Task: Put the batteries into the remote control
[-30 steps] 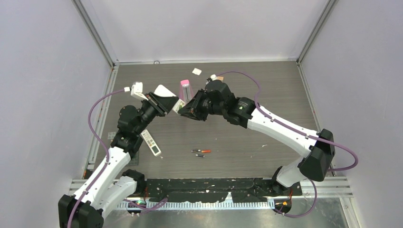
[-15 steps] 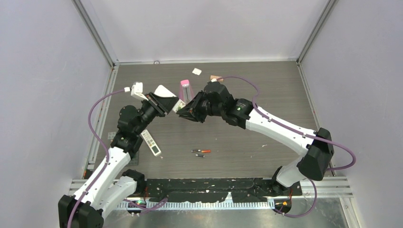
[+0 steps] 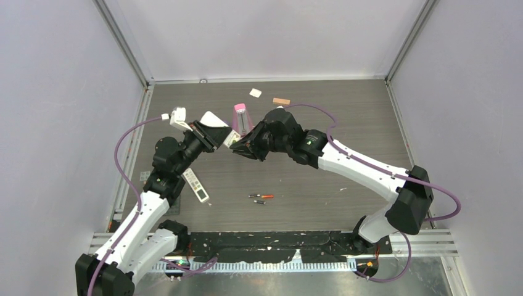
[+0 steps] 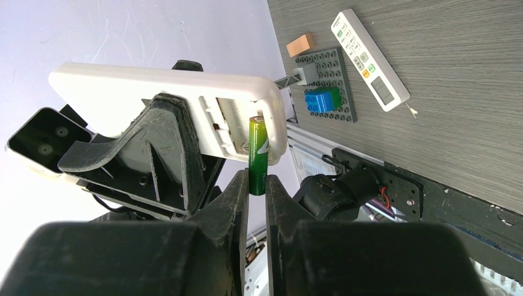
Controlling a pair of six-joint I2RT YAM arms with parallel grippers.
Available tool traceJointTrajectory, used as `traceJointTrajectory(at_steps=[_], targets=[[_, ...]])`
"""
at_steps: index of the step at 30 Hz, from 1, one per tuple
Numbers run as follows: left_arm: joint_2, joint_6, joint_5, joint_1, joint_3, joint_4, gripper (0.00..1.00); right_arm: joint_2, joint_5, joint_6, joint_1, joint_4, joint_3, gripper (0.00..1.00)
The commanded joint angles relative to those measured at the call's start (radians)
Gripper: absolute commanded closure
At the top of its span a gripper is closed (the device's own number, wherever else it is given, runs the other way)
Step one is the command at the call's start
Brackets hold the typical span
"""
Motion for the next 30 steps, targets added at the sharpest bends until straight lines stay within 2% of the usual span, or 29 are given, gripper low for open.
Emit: traceJointTrajectory(at_steps=[1, 23, 30], targets=[[-0.019, 0.007, 0.013, -0.005, 0.028, 0.024, 1.0, 0.0, 0.027, 0.026, 0.003, 0.039, -0.007, 0.94], [0.004, -0.09, 0.059, -0.005, 0.092, -0.129, 1.0, 0.018, 0.034, 0.026, -0.011, 0.041, -0.043, 0.88], [-0.002, -0.089, 0.051, -0.005, 0.089, -0.123, 1.0, 0.016, 0.031, 0.037, -0.011, 0.019, -0.049, 0.86]])
